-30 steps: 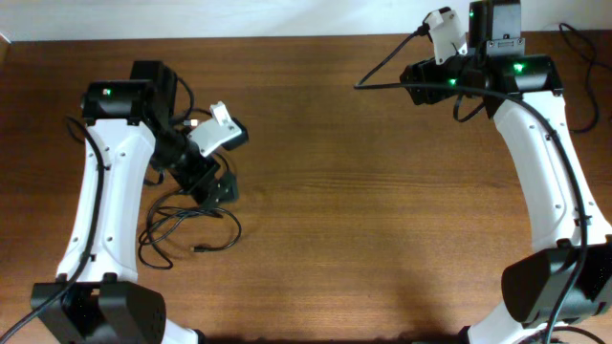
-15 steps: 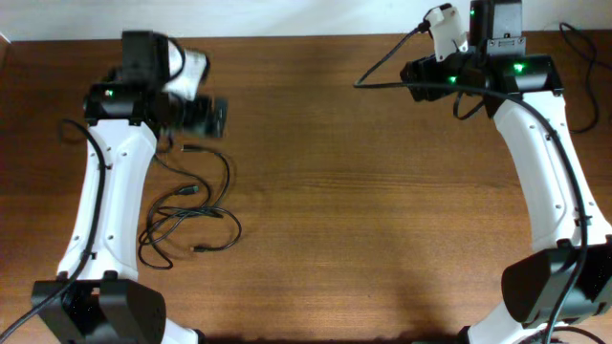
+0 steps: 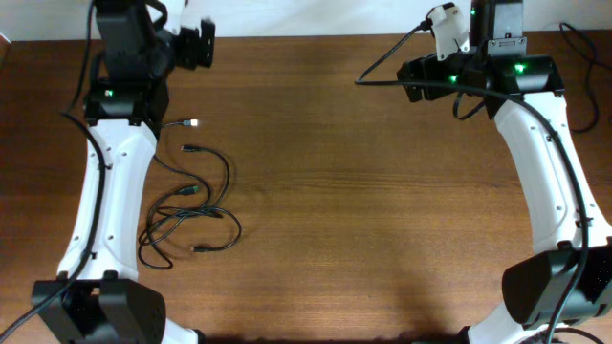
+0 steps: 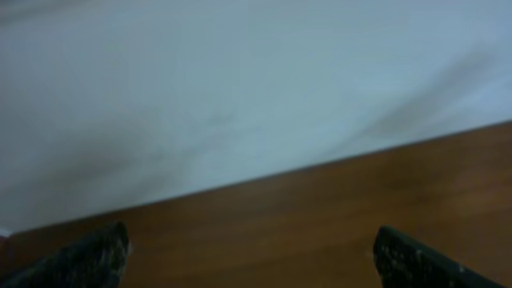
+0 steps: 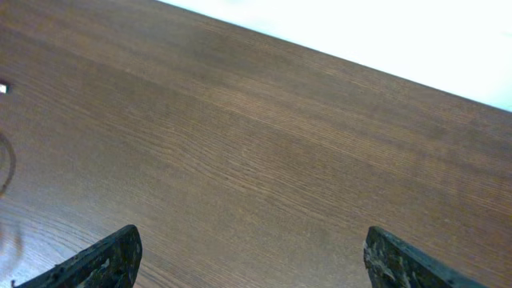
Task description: Untangle cables
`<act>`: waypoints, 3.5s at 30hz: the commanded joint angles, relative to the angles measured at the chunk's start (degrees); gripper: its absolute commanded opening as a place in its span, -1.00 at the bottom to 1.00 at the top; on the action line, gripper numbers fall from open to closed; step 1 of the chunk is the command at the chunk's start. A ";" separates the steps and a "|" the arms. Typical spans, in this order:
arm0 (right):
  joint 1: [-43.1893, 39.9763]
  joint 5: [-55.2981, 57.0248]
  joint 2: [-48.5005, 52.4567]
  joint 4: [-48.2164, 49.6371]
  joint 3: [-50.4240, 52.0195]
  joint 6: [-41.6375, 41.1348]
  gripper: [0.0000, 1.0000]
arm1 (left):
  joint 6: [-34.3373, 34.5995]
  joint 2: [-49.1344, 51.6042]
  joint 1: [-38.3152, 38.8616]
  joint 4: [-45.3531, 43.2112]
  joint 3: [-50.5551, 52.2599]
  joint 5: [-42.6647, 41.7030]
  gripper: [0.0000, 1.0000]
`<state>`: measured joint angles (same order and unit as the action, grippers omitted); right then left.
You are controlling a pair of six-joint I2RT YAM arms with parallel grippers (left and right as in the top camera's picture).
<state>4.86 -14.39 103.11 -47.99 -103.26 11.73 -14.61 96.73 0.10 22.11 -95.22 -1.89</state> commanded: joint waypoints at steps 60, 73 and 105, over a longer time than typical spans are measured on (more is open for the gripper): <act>3.02 -0.13 -1.70 -6.38 -0.13 -5.14 0.79 | -58.10 -28.06 -7.43 37.22 24.46 5.14 0.96; 3.02 -0.31 -1.70 -6.93 -0.13 -4.68 0.79 | -53.13 -15.13 -7.37 45.40 24.52 -18.97 0.97; 2.95 -0.07 -1.70 -8.15 -0.13 -1.01 0.79 | -54.62 -1.07 -7.37 49.46 24.92 -7.48 0.51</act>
<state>7.51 -14.41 103.00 -56.38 -103.26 10.48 -68.16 92.64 -7.40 72.29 -70.26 -6.98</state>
